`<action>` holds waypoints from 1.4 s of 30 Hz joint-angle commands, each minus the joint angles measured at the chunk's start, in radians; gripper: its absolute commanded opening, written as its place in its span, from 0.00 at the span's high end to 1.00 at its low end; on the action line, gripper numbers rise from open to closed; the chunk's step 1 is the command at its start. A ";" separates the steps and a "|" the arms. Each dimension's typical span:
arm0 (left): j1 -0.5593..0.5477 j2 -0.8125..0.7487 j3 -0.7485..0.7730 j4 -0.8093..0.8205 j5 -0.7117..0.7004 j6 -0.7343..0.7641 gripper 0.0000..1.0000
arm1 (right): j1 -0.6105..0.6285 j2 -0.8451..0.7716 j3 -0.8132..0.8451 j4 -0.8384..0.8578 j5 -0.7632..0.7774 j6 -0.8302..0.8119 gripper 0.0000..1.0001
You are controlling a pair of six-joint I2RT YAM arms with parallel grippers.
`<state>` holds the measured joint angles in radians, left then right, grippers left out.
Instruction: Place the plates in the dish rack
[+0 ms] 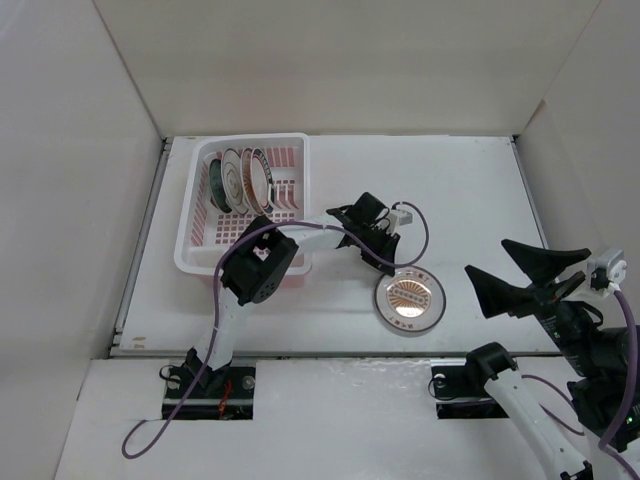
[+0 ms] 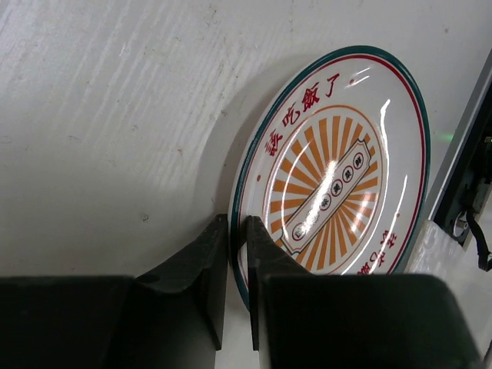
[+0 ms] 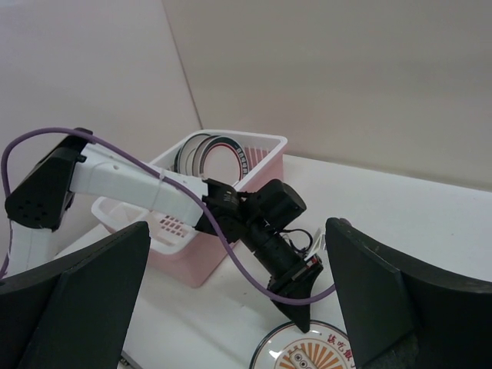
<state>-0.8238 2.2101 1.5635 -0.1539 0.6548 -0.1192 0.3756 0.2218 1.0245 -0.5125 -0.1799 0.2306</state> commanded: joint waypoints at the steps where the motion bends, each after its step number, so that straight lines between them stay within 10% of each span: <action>1: -0.006 0.002 -0.026 -0.042 -0.035 0.013 0.94 | 0.011 -0.010 0.031 0.020 0.025 -0.014 0.00; 21: -0.035 -0.213 0.259 -0.154 -0.266 -0.128 1.00 | 0.011 -0.010 0.031 0.020 0.052 -0.024 0.00; 42: 0.152 -0.688 0.346 -0.293 -1.274 0.006 1.00 | 0.020 0.031 0.040 0.011 0.054 -0.024 0.00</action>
<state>-0.7212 1.6417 1.9064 -0.4866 -0.4339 -0.1616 0.3870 0.2287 1.0332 -0.5163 -0.1299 0.2153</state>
